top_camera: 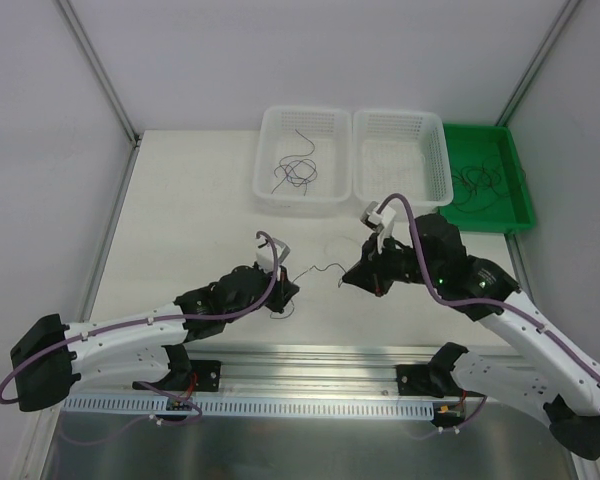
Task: Untangle the cables
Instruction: Untie the cable.
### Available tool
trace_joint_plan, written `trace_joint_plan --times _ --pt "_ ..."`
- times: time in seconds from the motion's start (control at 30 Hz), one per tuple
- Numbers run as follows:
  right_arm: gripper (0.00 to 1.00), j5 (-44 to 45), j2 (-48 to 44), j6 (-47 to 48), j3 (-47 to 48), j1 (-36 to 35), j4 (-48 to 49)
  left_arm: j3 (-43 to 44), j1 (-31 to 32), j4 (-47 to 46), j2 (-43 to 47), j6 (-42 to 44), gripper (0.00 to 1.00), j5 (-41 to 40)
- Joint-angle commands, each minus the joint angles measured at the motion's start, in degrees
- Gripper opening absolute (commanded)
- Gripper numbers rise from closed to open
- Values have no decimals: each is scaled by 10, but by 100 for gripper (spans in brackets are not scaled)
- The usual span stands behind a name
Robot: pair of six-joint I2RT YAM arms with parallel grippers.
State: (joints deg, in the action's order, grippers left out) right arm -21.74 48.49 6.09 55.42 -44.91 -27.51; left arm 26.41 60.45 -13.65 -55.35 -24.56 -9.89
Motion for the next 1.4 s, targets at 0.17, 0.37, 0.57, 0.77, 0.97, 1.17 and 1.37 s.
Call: trace_joint_plan --times 0.17,0.37,0.57,0.77,0.97,1.17,1.37 --pt "1 -95 63 -33 118 -1 -140 23 6 71 -7 36 0 -56" --pt "1 -10 78 -17 156 -1 -167 20 7 71 1 43 0 -37" --pt "41 213 121 -20 143 5 -152 22 8 64 16 38 0 4" --pt "53 117 76 -37 45 -7 -20 21 8 59 36 17 0 16" --pt "52 40 33 -49 -50 -26 94 33 8 55 28 4 0 34" --pt "52 17 56 -55 -96 -38 173 43 9 54 19 -15 0 43" --pt "54 20 92 -59 -125 -49 220 43 9 54 25 -20 0 45"
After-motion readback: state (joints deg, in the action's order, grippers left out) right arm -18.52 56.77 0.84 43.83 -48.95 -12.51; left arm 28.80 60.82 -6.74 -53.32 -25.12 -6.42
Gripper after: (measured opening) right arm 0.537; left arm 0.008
